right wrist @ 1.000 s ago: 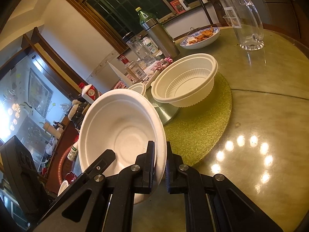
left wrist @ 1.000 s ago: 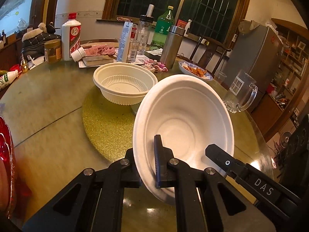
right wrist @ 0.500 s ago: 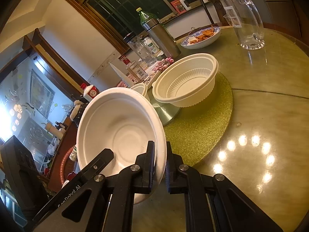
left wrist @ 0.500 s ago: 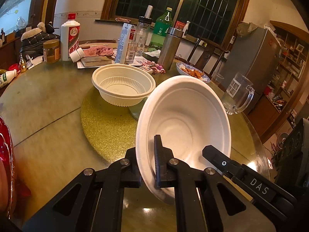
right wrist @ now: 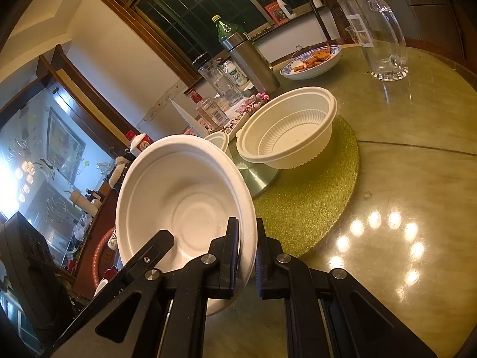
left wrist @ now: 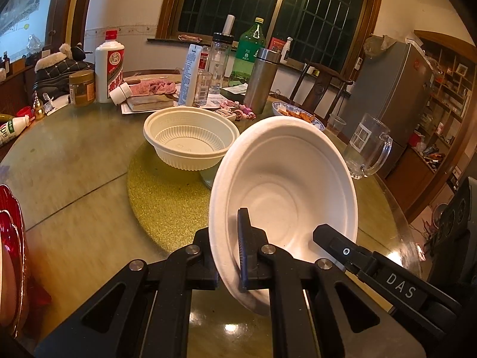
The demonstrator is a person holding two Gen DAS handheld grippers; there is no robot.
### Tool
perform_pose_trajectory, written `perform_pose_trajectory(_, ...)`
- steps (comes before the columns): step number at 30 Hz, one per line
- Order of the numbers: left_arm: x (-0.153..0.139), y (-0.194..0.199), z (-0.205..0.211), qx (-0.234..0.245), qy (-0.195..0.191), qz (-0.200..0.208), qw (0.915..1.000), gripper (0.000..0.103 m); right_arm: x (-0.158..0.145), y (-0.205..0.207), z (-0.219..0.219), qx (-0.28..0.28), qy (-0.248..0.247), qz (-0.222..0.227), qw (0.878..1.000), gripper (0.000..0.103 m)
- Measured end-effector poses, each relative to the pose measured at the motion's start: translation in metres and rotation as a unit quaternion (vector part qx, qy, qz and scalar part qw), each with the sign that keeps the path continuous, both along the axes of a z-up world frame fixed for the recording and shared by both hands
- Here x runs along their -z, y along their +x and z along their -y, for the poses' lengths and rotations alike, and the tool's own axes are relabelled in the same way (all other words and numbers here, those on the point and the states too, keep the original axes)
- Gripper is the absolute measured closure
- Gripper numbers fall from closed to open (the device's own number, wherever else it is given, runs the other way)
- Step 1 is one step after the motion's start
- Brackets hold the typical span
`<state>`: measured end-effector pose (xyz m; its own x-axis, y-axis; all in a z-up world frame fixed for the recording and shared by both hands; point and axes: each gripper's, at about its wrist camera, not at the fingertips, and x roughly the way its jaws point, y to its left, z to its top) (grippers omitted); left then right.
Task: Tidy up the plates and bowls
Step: 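Lift and carry both white bowls toward the red plate stack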
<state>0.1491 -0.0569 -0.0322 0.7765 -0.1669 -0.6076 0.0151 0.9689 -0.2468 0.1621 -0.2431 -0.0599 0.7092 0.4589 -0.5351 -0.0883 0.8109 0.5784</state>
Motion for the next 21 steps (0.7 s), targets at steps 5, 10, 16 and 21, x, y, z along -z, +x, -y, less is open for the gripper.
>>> perform_pose_trajectory(5, 0.000, 0.000, 0.000, -0.001, 0.002, 0.001, 1.0000, 0.096, 0.000, 0.001, 0.000, 0.000, -0.001, 0.000, 1.000, 0.094)
perform_pose_trajectory(10, -0.005, -0.003, 0.003, -0.006, 0.015, 0.014, 0.9998, 0.096, -0.002, 0.000, -0.002, 0.002, -0.005, 0.007, 1.000, 0.094)
perform_pose_trajectory(16, -0.017, -0.008, 0.009, -0.015, 0.039, 0.027, 0.9988, 0.096, -0.010, -0.001, 0.000, 0.007, -0.001, 0.010, 1.000, 0.094)
perform_pose_trajectory(21, -0.040, -0.026, 0.002, -0.019, 0.041, 0.043, 0.9981, 0.096, -0.031, -0.016, -0.004, 0.000, 0.001, 0.029, 1.000, 0.093)
